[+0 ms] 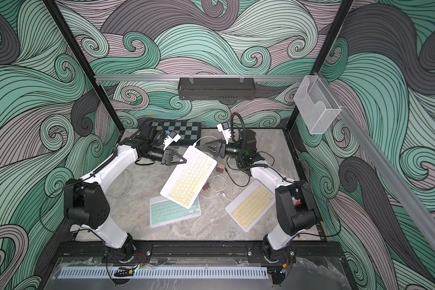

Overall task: Unplug the wireless keyboard
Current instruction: Remove the power cord from the keyboard.

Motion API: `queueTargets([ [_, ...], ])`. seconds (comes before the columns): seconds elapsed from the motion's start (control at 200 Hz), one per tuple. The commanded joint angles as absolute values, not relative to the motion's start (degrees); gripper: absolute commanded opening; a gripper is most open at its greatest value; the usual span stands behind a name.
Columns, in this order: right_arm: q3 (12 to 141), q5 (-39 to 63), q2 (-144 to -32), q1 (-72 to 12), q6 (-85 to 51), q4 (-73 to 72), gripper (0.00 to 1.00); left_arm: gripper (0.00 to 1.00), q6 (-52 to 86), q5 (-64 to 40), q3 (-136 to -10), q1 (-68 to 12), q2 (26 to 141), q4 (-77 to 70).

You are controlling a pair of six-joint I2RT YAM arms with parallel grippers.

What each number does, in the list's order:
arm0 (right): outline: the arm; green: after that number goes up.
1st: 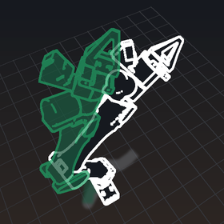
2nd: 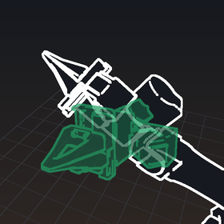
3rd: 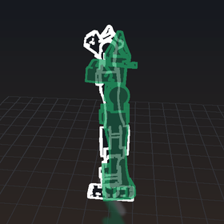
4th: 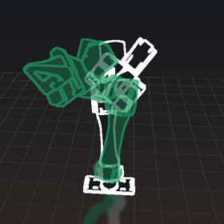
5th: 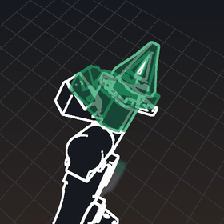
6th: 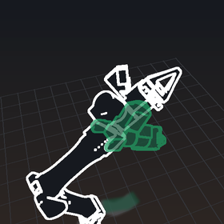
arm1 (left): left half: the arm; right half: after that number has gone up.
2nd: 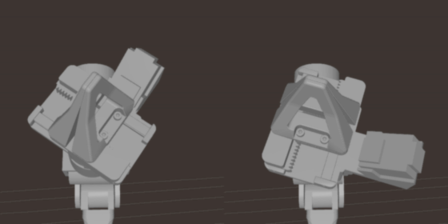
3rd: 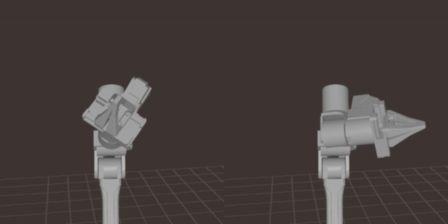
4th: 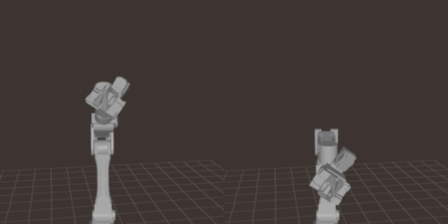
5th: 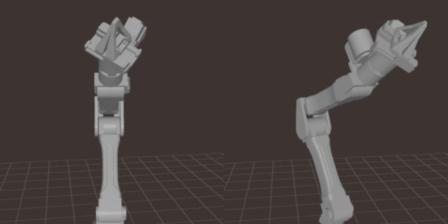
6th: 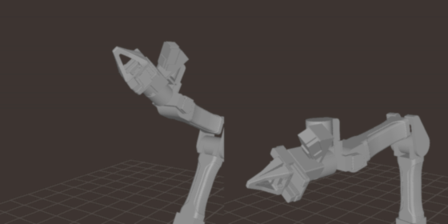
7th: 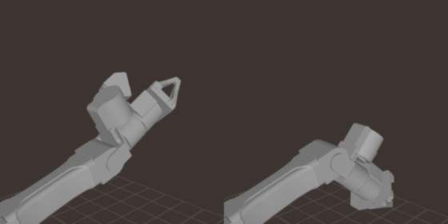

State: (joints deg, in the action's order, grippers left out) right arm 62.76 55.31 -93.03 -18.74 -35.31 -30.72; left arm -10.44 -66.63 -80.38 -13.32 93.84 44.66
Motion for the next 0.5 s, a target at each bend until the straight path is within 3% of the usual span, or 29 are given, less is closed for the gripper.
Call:
queueTargets([
  [0.0, 65.6, 57.1, -94.3, -20.4, -35.6, -29.6, 0.54, 0.0, -9.3, -68.5, -80.0, -13.8, 90.3, 42.5],
  [0.325, 69.1, 58.3, -97.2, -23.4, -36.4, -29.5, 0.39, 0.0, -10.4, -68.7, -80.1, -15.3, 90.6, 44.2],
  [0.49, 69.1, 58.5, -97.4, -23.6, -36.4, -29.5, 0.23, 0.0, -11.2, -69.1, -80.7, -15.8, 91.1, 45.0],
])
